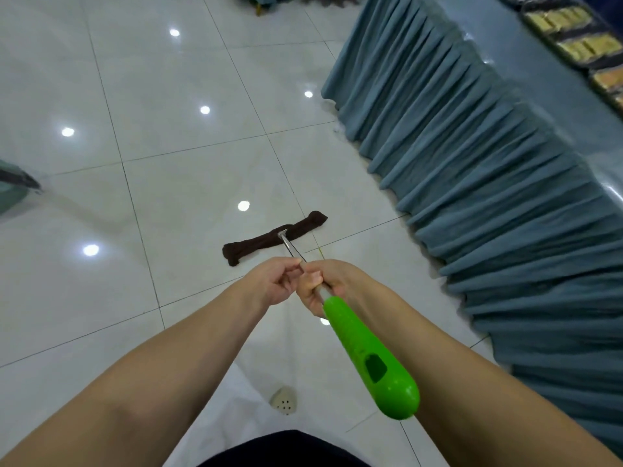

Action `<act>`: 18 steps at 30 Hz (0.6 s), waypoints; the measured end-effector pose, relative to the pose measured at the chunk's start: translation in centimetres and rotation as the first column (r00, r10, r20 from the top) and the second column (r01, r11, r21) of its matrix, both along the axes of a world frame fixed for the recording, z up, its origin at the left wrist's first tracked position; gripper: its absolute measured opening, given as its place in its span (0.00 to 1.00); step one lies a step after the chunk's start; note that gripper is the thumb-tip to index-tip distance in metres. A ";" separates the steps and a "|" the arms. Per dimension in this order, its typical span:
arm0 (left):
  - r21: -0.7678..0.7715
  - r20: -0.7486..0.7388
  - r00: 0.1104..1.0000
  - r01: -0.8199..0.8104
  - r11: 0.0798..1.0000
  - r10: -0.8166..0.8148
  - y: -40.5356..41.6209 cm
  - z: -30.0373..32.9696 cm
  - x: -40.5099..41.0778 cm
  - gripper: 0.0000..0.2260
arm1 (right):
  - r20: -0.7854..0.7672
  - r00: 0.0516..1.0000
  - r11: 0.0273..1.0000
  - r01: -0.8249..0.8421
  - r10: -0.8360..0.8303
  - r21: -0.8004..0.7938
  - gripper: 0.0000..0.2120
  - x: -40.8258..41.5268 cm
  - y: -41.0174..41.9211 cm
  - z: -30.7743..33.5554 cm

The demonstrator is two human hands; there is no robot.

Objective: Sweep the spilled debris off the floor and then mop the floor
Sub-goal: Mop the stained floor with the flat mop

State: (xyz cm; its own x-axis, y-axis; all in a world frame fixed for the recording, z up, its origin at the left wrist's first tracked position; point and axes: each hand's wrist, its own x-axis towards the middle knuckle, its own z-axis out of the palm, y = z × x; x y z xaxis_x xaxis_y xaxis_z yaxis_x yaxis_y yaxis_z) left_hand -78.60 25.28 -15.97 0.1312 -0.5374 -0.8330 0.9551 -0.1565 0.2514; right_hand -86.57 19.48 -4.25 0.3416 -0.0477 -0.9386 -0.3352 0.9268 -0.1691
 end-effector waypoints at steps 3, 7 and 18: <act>0.020 0.005 1.000 0.005 1.000 -0.005 -0.1 -0.2 3.7 0.15 | 0.001 1.000 0.999 -0.004 0.004 0.040 0.15 3.4 -0.1 -0.1; 0.016 -0.009 0.999 -0.036 0.999 0.036 0.5 -0.5 9.8 0.11 | -0.005 0.999 0.995 -0.044 0.045 0.086 0.15 9.3 0.2 -1.6; 0.057 0.045 0.993 -0.107 0.993 0.105 2.7 -1.3 28.0 0.10 | -0.001 0.996 0.987 -0.093 0.094 0.131 0.11 27.0 0.9 -4.2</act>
State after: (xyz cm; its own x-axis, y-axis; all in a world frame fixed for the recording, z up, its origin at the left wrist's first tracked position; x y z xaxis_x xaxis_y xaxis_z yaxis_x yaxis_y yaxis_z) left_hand -50.65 27.94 -17.27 0.2200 -0.4682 -0.8558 0.9560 -0.0708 0.2845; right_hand -59.55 20.37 -8.49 0.3321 0.1073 -0.9371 -0.4222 0.9053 -0.0460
